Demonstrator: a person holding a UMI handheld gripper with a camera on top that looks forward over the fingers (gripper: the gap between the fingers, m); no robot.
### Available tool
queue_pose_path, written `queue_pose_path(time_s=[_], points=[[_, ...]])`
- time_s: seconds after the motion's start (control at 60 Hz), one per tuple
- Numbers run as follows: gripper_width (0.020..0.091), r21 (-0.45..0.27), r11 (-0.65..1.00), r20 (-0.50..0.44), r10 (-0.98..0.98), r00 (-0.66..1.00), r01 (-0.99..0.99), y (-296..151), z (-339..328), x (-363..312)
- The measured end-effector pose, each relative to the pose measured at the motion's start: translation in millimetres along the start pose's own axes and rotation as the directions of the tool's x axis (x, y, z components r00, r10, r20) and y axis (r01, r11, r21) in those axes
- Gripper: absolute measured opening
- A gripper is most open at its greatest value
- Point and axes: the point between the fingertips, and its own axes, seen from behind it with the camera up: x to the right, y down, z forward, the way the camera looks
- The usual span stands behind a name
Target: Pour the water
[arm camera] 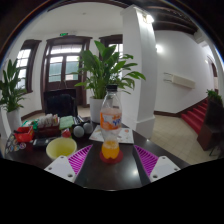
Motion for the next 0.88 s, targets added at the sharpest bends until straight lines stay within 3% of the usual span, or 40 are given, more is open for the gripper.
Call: queue_pose_path(time_s=[0.133,0.283,0.483,0.883], points=[[0.0786,-0.018,0.999,0.065,-0.033,0.997,0.034,11.3,-63.8,-10.9],[0.0789,0.022,0.999,0.217,-0.049,0.975,0.045,-7.5,-135.9,-50.4],[0.0789,0.064,0.996,0.335,-0.073,0.939,0.055,-28.8,-197.6,-92.6],[0.0793,0.052,0.993,0.390,-0.121,0.913,0.109,-22.8,-232.0,-123.2]])
